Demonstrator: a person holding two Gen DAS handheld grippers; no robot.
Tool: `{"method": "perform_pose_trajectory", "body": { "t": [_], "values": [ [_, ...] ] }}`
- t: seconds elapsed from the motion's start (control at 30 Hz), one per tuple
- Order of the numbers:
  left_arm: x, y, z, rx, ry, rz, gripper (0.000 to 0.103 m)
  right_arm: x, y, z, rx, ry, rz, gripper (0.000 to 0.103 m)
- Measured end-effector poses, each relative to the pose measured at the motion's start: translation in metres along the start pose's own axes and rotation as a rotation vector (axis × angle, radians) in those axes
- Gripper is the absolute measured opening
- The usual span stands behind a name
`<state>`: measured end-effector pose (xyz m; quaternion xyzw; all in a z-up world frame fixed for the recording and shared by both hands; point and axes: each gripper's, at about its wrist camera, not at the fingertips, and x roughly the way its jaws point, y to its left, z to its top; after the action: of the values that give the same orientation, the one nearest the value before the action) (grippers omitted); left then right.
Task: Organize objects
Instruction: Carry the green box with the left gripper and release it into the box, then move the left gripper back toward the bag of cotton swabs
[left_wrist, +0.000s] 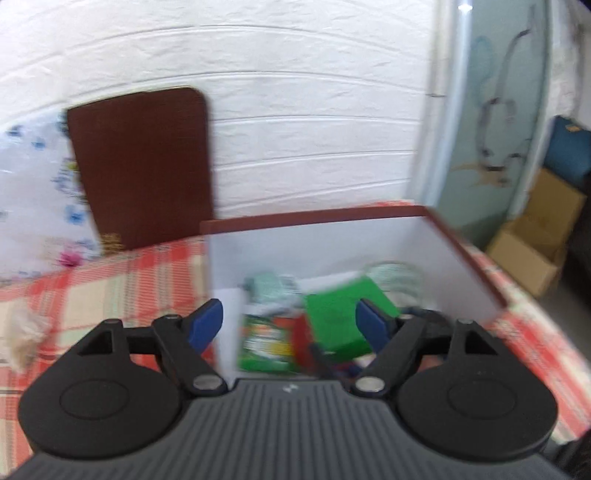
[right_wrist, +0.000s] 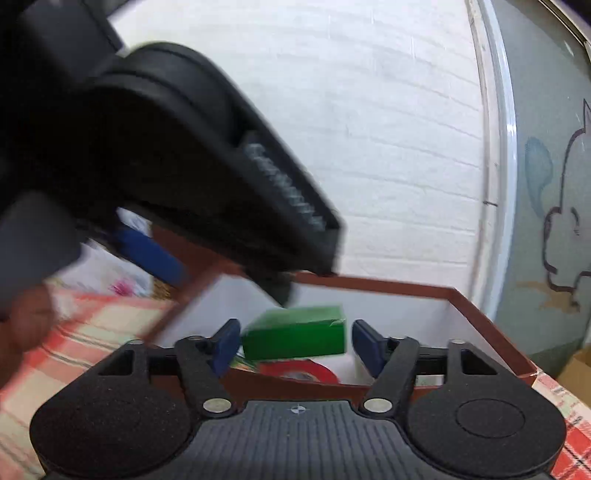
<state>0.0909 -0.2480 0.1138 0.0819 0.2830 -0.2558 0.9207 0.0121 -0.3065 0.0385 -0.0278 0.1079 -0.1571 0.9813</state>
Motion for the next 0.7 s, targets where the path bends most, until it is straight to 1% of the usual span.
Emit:
{"method": "perform_pose_trajectory", "body": {
  "t": [0.03,0.1,0.2,0.27,0.37,0.47,0.57,0.6,0.63,0.7],
  "values": [
    [0.004,0.003,-0.001,-0.003,0.006,0.018,0.081,0.002,-0.003,-0.001,0.020,0.000,-0.007,0.072],
    [0.005,0.011,-0.006,-0.027,0.004,0.018,0.081,-0.005,-0.010,-0.003,0.055,-0.013,0.021,0.073],
    [0.002,0.022,-0.012,-0.037,0.019,0.058,0.081,-0.022,-0.011,-0.010,0.054,-0.045,0.019,0.075],
    [-0.003,0.027,-0.017,-0.039,0.029,0.071,0.081,-0.036,-0.014,-0.014,0.073,-0.049,0.019,0.078],
    [-0.012,0.029,-0.028,-0.022,0.036,0.097,0.081,-0.056,-0.021,-0.025,0.113,-0.023,0.030,0.079],
    [-0.025,0.029,-0.040,-0.011,0.028,0.112,0.083,-0.076,-0.022,-0.041,0.113,0.025,0.061,0.079],
    [-0.037,0.030,-0.052,-0.006,0.035,0.113,0.083,-0.080,-0.018,-0.052,0.112,0.091,0.096,0.078],
    [-0.041,0.030,-0.056,-0.003,0.035,0.114,0.084,-0.074,-0.013,-0.055,0.114,0.107,0.103,0.078],
    [-0.044,0.030,-0.059,0.001,0.036,0.116,0.084,-0.076,-0.012,-0.060,0.118,0.118,0.106,0.078],
    [-0.051,0.030,-0.067,0.007,0.040,0.122,0.084,-0.077,-0.013,-0.059,0.128,0.137,0.114,0.078]
  ]
}}
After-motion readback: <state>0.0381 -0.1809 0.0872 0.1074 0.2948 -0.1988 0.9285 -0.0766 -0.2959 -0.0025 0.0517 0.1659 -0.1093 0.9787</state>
